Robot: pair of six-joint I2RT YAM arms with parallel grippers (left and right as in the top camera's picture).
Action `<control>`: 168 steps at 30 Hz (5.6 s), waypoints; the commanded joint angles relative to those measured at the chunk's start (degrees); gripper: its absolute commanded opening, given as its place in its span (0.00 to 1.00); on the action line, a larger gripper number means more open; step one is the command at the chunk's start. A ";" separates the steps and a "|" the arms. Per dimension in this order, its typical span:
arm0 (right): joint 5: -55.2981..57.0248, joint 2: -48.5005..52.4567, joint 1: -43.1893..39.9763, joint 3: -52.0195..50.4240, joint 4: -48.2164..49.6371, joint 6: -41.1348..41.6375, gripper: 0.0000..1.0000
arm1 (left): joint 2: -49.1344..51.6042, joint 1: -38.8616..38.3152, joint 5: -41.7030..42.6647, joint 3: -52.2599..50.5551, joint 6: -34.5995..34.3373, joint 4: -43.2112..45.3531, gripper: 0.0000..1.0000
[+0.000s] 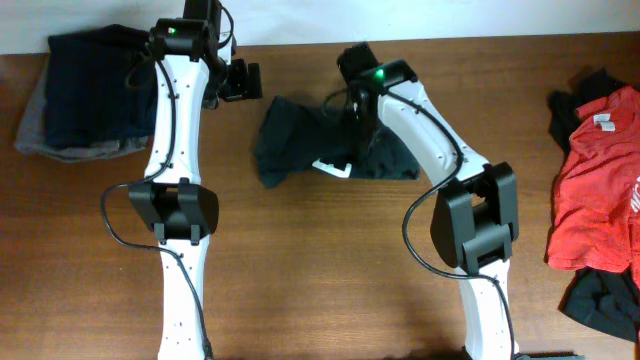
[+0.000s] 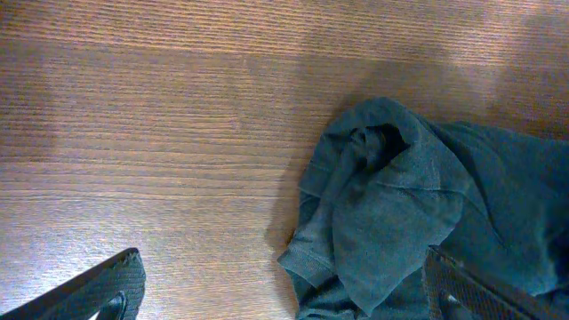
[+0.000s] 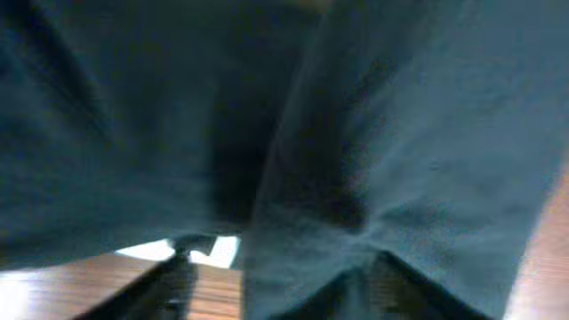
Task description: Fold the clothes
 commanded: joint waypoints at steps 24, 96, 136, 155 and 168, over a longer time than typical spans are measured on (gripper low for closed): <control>-45.64 -2.12 -15.43 -15.72 30.47 -1.14 0.04 | 0.37 0.35 0.63 1.09 0.94 -0.13 0.99; -30.86 -21.46 -19.41 -32.24 12.20 -6.99 0.99 | 4.04 2.45 20.02 -7.82 10.99 0.68 0.99; -30.84 -21.46 -19.41 -32.24 12.92 -7.02 0.99 | 13.05 -1.92 38.32 -7.87 24.24 -2.84 0.99; -29.07 -21.46 -19.41 -32.35 12.87 -7.04 0.98 | 13.55 -0.68 23.02 -6.93 18.34 -0.74 0.00; -27.61 -21.14 -19.34 -33.18 16.85 -6.43 0.99 | 12.61 5.31 9.99 6.51 14.56 -8.09 0.01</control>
